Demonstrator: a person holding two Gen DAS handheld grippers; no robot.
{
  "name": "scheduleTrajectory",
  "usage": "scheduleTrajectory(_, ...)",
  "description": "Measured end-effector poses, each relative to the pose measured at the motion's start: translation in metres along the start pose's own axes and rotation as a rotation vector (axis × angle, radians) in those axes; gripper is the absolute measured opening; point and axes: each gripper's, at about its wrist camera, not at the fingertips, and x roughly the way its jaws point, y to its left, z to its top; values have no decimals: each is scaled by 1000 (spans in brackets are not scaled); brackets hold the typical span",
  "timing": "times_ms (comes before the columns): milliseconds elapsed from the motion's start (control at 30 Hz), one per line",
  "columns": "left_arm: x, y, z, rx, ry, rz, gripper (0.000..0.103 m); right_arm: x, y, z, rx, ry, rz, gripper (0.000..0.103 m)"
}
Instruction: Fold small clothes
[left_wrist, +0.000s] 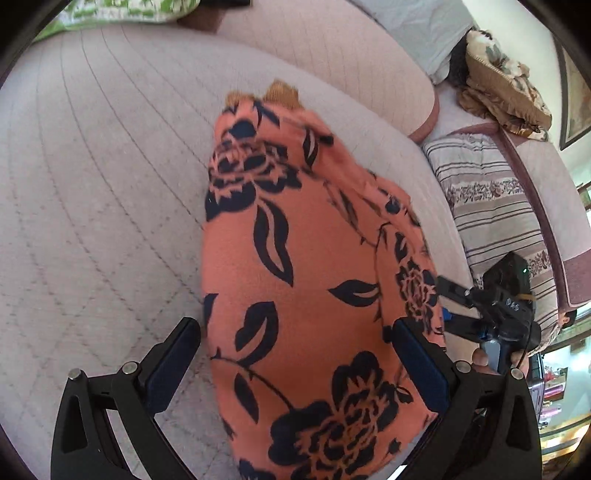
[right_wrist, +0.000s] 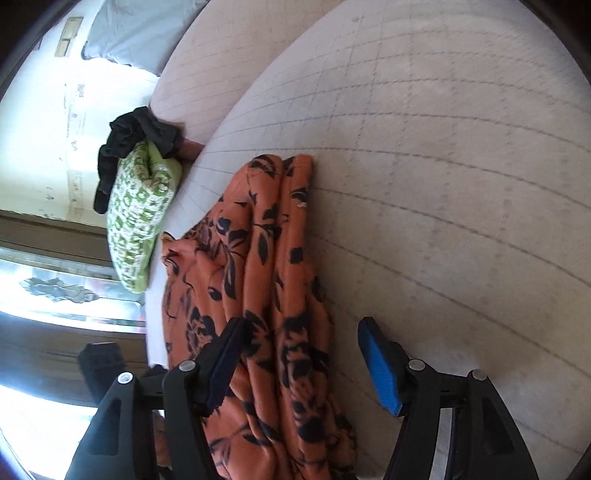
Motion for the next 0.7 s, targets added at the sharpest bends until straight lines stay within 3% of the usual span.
scheduleTrajectory(200, 9, -6, 5, 6, -13, -47, 102, 32, 17, 13, -44, 40, 72, 70)
scheduleTrajectory(300, 9, -4, 7, -5, -38, -33, 79, 41, 28, 12, -73, 30, 64, 70)
scheduleTrajectory(467, 2, -4, 7, -2, -72, -22, 50, 40, 42, 2, -124, -10, 23, 45)
scheduleTrajectory(567, -10, -8, 4, 12, -90, -16, 44, 29, 57, -5, -178, -54, -2, 41)
scheduleTrajectory(700, -39, -16, -8, 32, -135, 9, 44, 11, 81, -21, -231, -92, 35, 40)
